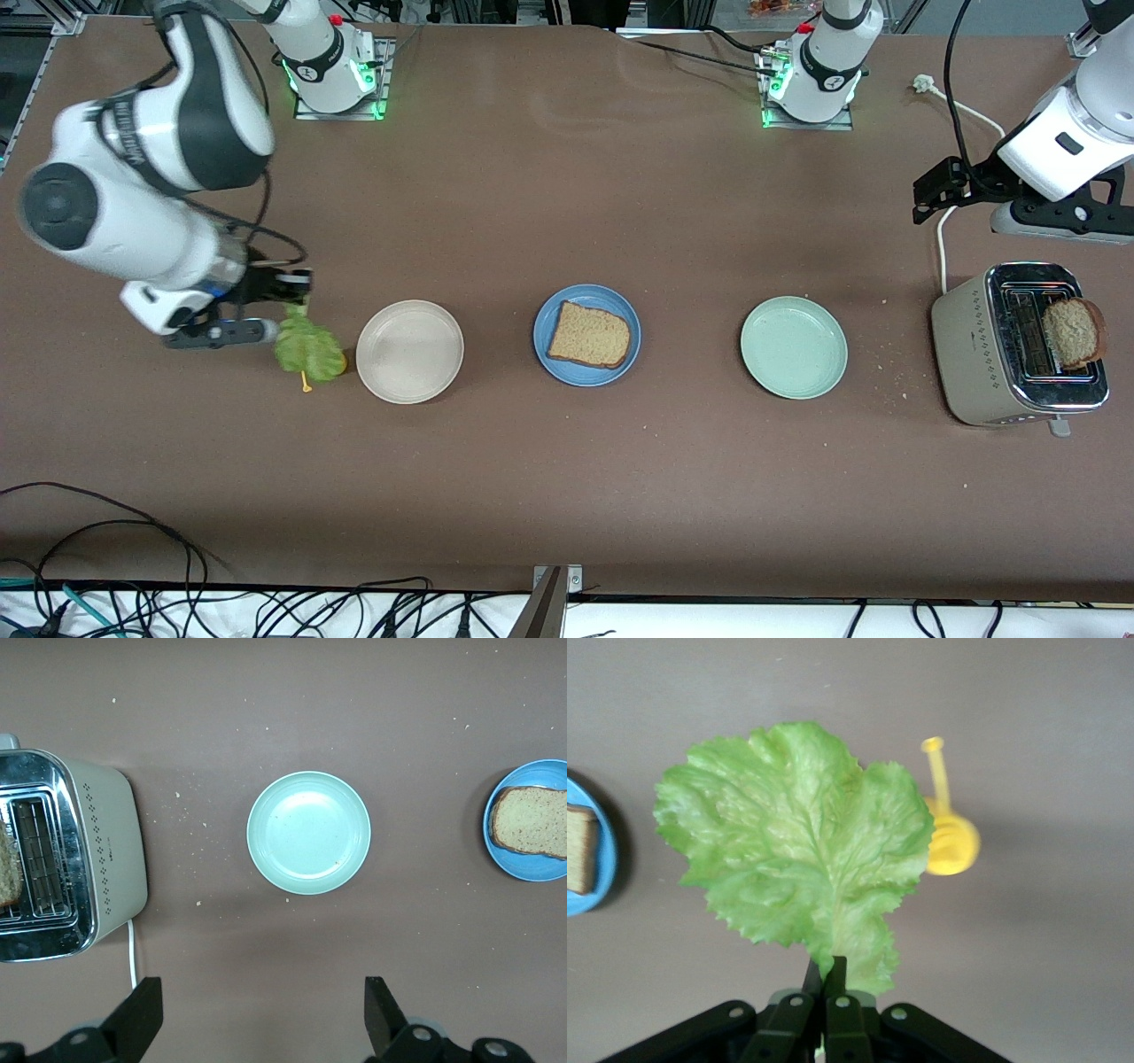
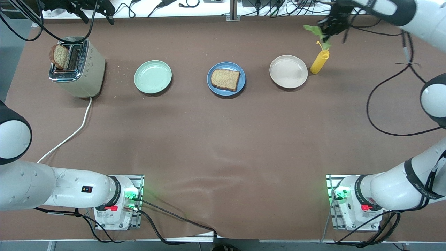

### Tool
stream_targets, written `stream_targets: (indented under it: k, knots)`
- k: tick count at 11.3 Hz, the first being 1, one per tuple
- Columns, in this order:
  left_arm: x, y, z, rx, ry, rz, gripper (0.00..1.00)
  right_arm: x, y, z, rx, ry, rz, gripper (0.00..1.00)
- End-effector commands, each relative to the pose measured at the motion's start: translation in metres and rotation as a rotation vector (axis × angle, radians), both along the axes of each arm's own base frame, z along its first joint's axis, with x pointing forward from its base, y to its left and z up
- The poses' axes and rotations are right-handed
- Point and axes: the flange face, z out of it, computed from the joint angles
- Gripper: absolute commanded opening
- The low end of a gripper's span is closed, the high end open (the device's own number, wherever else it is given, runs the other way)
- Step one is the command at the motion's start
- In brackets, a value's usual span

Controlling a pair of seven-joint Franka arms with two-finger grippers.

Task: Make sandwich in blue plate with both arms
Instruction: 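Carry the lettuce leaf over the bread on the blue plate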

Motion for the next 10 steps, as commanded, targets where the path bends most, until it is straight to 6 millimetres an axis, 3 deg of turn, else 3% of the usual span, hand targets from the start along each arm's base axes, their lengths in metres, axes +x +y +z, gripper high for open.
stream_targets:
  k: [1, 4, 7, 9, 10]
  knots:
    - [-0.002, 0.001, 0.007, 0.016, -0.003, -0.008, 1.0, -0.001, 0.108, -0.014, -0.008, 0.028, -0.145, 0.0]
    - [-0.002, 0.001, 0.007, 0.016, -0.003, -0.008, 1.0, -0.022, 0.2, -0.061, -0.03, 0.007, -0.246, 0.0]
    - [-0.002, 0.001, 0.007, 0.016, -0.003, -0.008, 1.0, -0.037, 0.28, -0.084, -0.044, -0.005, -0.362, 0.0]
    - [-0.003, 0.001, 0.007, 0.016, -0.001, -0.006, 1.0, -0.056, 0.324, -0.106, -0.064, 0.0, -0.424, 0.0]
    - [-0.003, 0.001, 0.007, 0.016, -0.001, -0.008, 1.0, -0.063, 0.336, -0.12, -0.076, 0.006, -0.44, 0.0]
